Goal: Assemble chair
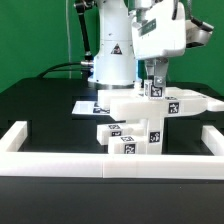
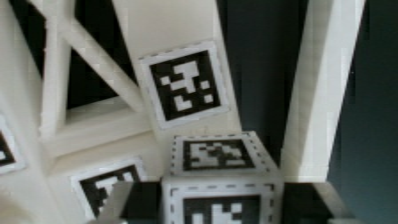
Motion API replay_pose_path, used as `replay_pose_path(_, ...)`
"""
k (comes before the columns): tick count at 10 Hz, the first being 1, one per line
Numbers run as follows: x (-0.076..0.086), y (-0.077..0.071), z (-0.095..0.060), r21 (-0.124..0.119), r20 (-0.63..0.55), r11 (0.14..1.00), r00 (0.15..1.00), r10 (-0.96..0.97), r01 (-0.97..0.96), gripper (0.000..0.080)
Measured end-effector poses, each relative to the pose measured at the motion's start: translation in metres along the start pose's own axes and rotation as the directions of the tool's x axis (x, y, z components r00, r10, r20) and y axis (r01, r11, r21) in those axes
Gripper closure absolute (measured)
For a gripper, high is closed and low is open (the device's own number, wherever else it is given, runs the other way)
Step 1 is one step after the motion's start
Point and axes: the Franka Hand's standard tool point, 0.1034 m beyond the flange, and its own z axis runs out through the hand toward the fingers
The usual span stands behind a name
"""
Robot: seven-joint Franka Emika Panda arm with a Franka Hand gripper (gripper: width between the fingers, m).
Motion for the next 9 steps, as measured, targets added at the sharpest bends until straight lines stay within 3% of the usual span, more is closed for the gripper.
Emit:
replay_pose_path(2,-0.0006,0.0005,0.0004,-0.003,-0.002,1.000,1.000,-0.027,0.027,0.0512)
replay_pose_path(3,-0.0027,0.0010,0.0008,-0.013,-0.012,0.992,0.992,-0.126,0.126,0.0327)
replay_pose_path(4,-0.0033,0.0009,0.0007,-0.013,-0.012,0.984,0.984,-0.180,0.179,0.0211)
replay_pose_path(5,-0.0036,0.0004,0.0003,-0.012,-0.012,0.962,0.962,-0.273,0.273,0.0211)
replay_pose_path(6,-0.0030,-0.0002,-0.0003,-0.007,-0.012,0.950,0.950,-0.312,0.312,0.0162)
replay_pose_path(9,-0.0025,0.0002,0.0004,-0.010,-0.012,0.915,0.915,-0.404,0.403,0.0151)
